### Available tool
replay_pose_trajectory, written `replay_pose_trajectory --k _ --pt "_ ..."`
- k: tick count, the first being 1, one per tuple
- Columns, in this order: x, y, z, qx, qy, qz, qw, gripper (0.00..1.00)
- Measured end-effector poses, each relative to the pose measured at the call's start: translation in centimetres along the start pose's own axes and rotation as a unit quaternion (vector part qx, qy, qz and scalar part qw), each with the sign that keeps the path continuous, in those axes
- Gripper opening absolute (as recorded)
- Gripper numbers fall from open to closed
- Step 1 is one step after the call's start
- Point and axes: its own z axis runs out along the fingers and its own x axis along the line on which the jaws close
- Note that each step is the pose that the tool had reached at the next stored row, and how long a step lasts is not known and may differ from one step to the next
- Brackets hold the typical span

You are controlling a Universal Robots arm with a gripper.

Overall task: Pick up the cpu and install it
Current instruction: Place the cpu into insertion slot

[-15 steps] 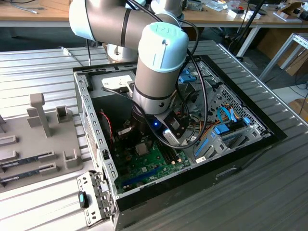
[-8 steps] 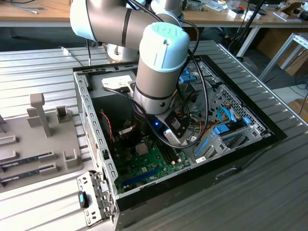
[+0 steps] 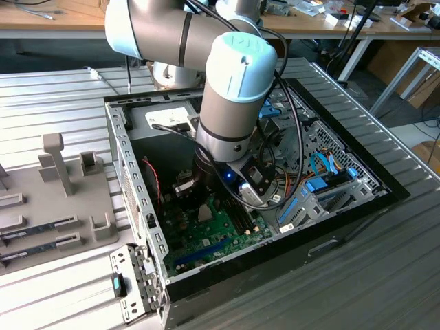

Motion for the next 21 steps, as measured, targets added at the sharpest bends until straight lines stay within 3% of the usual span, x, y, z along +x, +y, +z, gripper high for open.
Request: replay_pose_trajectory --k 9,10,19,21 --pt "0.51 0.16 -0.01 0.0000 0.0000 0.000 1.00000 0.53" --pt "0.51 0.16 -0.01 0.0000 0.0000 0.000 1.00000 0.45" --pt "0.74 0.15 0.06 0.0000 0.0000 0.000 1.00000 0.45" --pt "0.71 0.15 0.07 0.0000 -0.0004 -0.008 0.99996 0.45"
